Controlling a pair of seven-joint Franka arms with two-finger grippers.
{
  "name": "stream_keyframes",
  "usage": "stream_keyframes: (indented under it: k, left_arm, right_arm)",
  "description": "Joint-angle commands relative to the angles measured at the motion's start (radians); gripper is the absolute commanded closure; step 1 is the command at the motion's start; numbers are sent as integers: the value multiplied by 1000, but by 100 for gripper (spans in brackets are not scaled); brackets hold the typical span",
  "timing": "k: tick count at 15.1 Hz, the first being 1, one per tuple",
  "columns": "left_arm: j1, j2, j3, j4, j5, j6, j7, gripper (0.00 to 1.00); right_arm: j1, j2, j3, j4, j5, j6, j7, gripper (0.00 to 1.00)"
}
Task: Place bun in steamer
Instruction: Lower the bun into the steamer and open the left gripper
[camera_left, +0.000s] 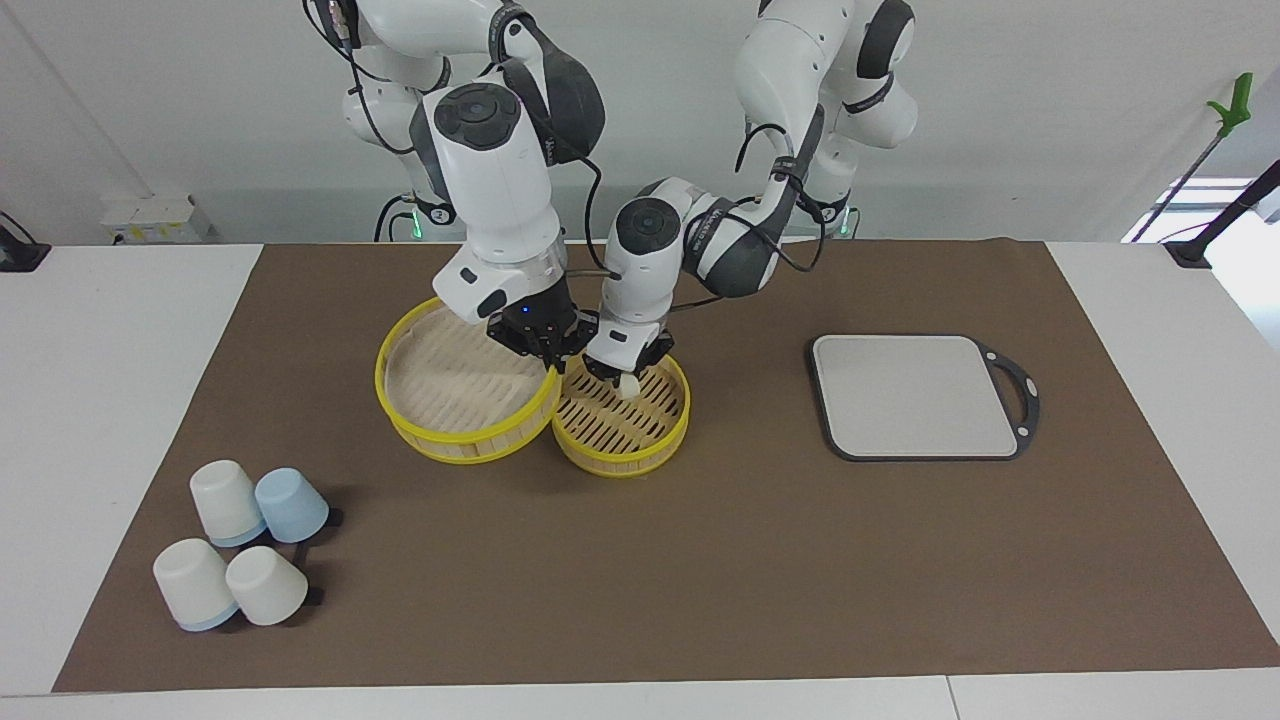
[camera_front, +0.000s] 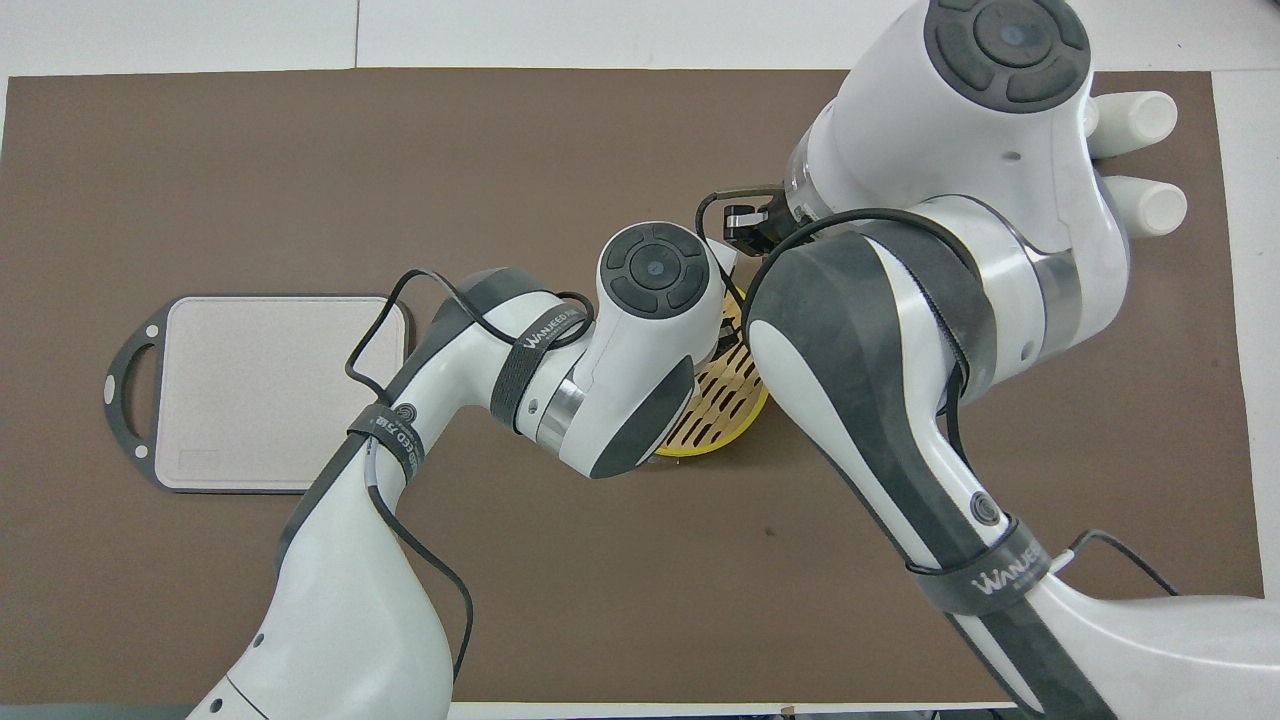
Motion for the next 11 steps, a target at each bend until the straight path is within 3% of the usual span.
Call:
stream_keyframes:
  k: [1,4,5,6,7,11]
  left_arm:
    - [4,6,0,-29,23,21,-10,70]
    - [-1,5,0,-63,23,69,-10,69]
    - [-1,5,0,-65,23,78,-10,61]
    - [-1,5,0,-66,23,80,-12,39]
    - [-1,5,0,-63,23,77,-12,0]
    - [4,-8,8,-15,22,34,-15,0]
  right_arm:
    - [-29,-40,5,-50,18,0,-57,100]
    - [-32,-47,5,-64,18,-1,-74,100]
    - [-32,-50,5,-72,18,2,-76,100]
    - [-31,-55,5,-79,18,5,-76,100]
    - [-32,-58,5,-86,18,8,-76,100]
    - [-32,-61,5,-92,18,13,-76,100]
